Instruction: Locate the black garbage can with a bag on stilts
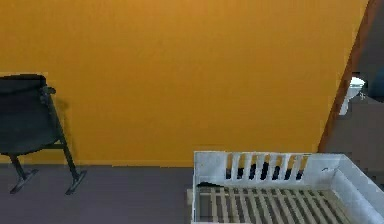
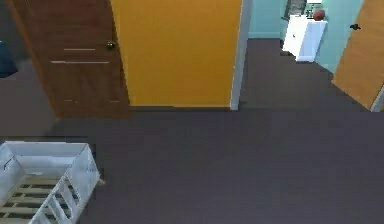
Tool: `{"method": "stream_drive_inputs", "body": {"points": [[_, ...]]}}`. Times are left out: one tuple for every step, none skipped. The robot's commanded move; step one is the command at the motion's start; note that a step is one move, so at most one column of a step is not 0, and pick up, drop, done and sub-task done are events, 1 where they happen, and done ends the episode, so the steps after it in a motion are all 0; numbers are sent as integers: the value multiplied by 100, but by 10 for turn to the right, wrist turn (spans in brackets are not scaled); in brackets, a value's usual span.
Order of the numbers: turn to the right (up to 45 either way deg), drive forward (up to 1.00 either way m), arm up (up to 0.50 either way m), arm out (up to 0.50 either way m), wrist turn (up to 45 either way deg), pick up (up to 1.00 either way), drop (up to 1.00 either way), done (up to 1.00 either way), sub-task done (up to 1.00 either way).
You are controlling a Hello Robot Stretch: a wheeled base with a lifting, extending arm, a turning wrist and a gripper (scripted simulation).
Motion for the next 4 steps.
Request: {"method": "stream_drive_inputs", "body": {"points": [[-300, 0, 0, 0, 0, 0, 0, 0, 0], [0, 50, 0, 0, 0, 0, 0, 0, 0], [-180, 0, 0, 0, 0, 0, 0, 0, 0], [0, 45, 0, 0, 0, 0, 0, 0, 0]]}}
